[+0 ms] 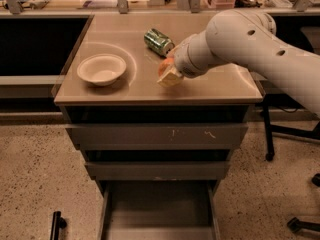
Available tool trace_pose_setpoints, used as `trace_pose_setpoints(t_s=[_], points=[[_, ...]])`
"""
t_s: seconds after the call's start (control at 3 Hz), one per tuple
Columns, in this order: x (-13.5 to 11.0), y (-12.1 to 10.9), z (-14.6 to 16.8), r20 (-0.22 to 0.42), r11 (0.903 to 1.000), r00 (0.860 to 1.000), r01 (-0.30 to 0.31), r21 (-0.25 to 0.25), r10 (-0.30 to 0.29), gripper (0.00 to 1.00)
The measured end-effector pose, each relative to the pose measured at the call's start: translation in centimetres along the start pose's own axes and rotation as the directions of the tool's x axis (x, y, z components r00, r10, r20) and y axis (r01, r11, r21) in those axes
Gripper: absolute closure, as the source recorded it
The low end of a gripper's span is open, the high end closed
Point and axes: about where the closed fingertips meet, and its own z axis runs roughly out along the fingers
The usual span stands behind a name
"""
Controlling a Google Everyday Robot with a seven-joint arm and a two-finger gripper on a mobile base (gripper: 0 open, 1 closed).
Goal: Pick orange from bottom drawer and place on counter
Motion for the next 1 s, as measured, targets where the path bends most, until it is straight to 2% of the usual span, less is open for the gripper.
trace_pose_setpoints(t_s=[0.33,0.67,1.0], points=[[0.0,0.0,0.0,0.0,1.0,1.0,0.0,0.0,0.0,0.12],[0.0,0.01,0.01,0.0,1.0,1.0,0.0,0.0,0.0,0.0],[0.0,0.01,0.01,0.0,1.0,1.0,0.0,0.0,0.0,0.0]])
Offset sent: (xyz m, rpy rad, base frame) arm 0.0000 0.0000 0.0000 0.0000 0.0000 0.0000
